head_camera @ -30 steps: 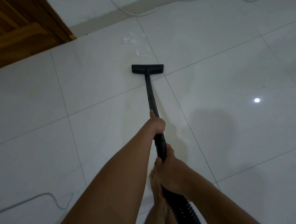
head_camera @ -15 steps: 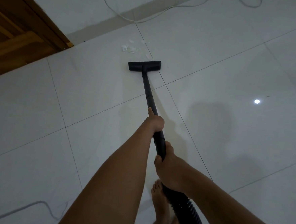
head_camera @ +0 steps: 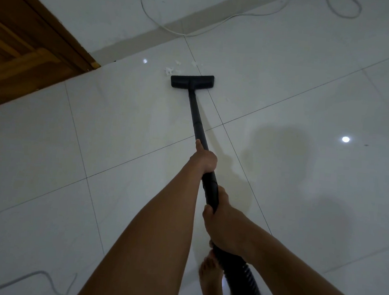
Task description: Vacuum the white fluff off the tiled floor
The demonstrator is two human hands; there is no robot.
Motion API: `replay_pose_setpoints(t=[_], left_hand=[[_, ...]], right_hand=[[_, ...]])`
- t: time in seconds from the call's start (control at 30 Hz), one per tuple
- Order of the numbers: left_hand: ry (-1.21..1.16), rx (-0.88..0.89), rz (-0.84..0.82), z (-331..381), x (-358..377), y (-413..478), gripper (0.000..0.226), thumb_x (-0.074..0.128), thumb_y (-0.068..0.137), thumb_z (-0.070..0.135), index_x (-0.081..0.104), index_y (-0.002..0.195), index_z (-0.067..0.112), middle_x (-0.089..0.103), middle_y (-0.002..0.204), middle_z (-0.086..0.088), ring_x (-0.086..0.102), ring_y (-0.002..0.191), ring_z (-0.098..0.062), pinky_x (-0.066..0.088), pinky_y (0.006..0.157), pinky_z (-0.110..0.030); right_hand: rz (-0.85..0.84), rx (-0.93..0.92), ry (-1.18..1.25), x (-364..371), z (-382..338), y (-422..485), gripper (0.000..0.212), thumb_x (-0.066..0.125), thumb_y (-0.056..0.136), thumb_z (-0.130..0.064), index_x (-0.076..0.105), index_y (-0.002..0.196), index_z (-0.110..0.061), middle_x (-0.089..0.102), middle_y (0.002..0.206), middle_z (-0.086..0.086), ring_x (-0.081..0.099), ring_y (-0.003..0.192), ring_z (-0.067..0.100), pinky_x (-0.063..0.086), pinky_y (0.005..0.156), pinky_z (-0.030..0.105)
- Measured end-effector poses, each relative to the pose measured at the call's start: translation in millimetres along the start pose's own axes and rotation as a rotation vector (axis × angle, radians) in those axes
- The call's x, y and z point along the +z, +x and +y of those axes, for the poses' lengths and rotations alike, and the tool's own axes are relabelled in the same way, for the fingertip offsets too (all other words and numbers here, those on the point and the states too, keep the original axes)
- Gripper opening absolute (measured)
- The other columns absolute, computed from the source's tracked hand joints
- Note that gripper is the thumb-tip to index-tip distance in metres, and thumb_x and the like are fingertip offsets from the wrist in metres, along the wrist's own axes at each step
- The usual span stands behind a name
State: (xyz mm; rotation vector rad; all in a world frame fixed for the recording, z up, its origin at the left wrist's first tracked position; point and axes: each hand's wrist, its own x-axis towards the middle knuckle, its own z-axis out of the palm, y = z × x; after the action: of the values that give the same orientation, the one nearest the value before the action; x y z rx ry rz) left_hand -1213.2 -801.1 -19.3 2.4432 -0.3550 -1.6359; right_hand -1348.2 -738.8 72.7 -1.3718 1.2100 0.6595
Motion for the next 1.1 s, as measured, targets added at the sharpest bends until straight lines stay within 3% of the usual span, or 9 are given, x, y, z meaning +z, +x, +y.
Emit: replay_pose_setpoints(t=[0.07, 0.2, 0.37, 0.53, 0.6, 0.7, 0.83, 1.0, 1.1], left_hand=[[0.001, 0.004, 0.004, 10.3, -6.4, 8.1, 0.078, 0.033, 0.103, 0.017, -0.024, 0.155, 0.028, 0.056, 0.13, -0.02, 0.06, 0.111, -0.033, 0.05, 0.102, -0.047], [-0.005, 0.005, 0.007, 27.0, -18.0, 20.6, 0.078, 0.033, 0.103, 0.019, -0.025, 0.155, 0.03, 0.056, 0.131, -0.019, 0.06, 0.112, -0.033, 0.049, 0.103, -0.047], [-0.007, 0.003, 0.012, 42.4, -25.6, 28.3, 0.076, 0.032, 0.104, 0.019, -0.024, 0.155, 0.03, 0.056, 0.131, -0.019, 0.059, 0.112, -0.034, 0.05, 0.102, -0.047], [-0.009, 0.005, 0.022, 53.2, -27.1, 31.5, 0.075, 0.032, 0.104, 0.019, -0.021, 0.156, 0.028, 0.055, 0.134, -0.02, 0.059, 0.115, -0.035, 0.049, 0.103, -0.047], [-0.011, 0.03, 0.05, 56.6, -27.9, 30.9, 0.073, 0.034, 0.104, 0.016, -0.014, 0.158, 0.025, 0.051, 0.141, -0.019, 0.057, 0.122, -0.037, 0.047, 0.104, -0.047], [0.006, 0.016, 0.026, 58.6, -27.5, 25.1, 0.075, 0.033, 0.104, 0.014, -0.018, 0.158, 0.023, 0.051, 0.14, -0.019, 0.056, 0.121, -0.038, 0.048, 0.105, -0.047], [-0.045, 0.046, 0.079, 50.3, -25.0, 15.6, 0.069, 0.039, 0.102, 0.017, 0.001, 0.16, 0.024, 0.044, 0.15, -0.016, 0.052, 0.13, -0.037, 0.046, 0.106, -0.047], [-0.072, 0.047, 0.049, 27.0, -10.3, -5.8, 0.067, 0.038, 0.103, 0.017, 0.001, 0.16, 0.022, 0.043, 0.15, -0.017, 0.051, 0.131, -0.037, 0.045, 0.104, -0.044], [-0.08, 0.043, 0.035, 11.1, -2.8, -21.3, 0.068, 0.038, 0.103, 0.016, 0.0, 0.159, 0.022, 0.042, 0.151, -0.017, 0.05, 0.131, -0.038, 0.045, 0.105, -0.046]], right_hand=[[-0.034, -0.007, 0.047, -14.0, -11.3, -1.0, 0.057, 0.033, 0.099, -0.051, 0.0, 0.145, -0.056, 0.073, 0.084, 0.009, 0.078, 0.075, 0.025, 0.061, 0.087, 0.05], [-0.076, -0.033, 0.142, -38.7, -25.5, 5.3, 0.063, 0.038, 0.107, -0.036, 0.001, 0.157, -0.04, 0.066, 0.086, 0.012, 0.07, 0.058, 0.019, 0.065, 0.068, 0.039], [-0.055, -0.046, 0.119, -53.7, -40.4, 9.4, 0.064, 0.036, 0.11, -0.032, -0.003, 0.161, -0.03, 0.06, 0.096, 0.015, 0.064, 0.066, 0.019, 0.064, 0.075, 0.04], [-0.083, -0.036, 0.141, -68.2, -47.0, 8.0, 0.063, 0.035, 0.11, -0.031, -0.003, 0.161, -0.034, 0.058, 0.09, 0.014, 0.061, 0.059, 0.018, 0.061, 0.061, 0.033], [-0.086, -0.041, 0.144, -71.7, -47.8, 6.8, 0.063, 0.036, 0.11, -0.03, -0.002, 0.161, -0.032, 0.058, 0.088, 0.013, 0.061, 0.059, 0.017, 0.062, 0.062, 0.034], [-0.107, -0.041, 0.173, -75.5, -49.1, 0.7, 0.062, 0.037, 0.11, -0.03, 0.0, 0.16, -0.032, 0.059, 0.088, 0.013, 0.062, 0.057, 0.017, 0.062, 0.063, 0.034], [-0.123, -0.028, 0.186, -70.0, -46.8, -14.3, 0.062, 0.036, 0.11, -0.03, 0.0, 0.16, -0.033, 0.059, 0.089, 0.013, 0.061, 0.056, 0.016, 0.061, 0.061, 0.032], [-0.112, 0.016, 0.167, -51.5, -35.1, -37.2, 0.064, 0.037, 0.11, -0.031, -0.001, 0.16, -0.033, 0.06, 0.094, 0.015, 0.062, 0.057, 0.015, 0.062, 0.064, 0.032], [-0.119, 0.021, 0.146, -39.4, -26.2, -54.0, 0.066, 0.037, 0.11, -0.029, -0.004, 0.161, -0.032, 0.061, 0.089, 0.014, 0.061, 0.054, 0.015, 0.058, 0.054, 0.027]])
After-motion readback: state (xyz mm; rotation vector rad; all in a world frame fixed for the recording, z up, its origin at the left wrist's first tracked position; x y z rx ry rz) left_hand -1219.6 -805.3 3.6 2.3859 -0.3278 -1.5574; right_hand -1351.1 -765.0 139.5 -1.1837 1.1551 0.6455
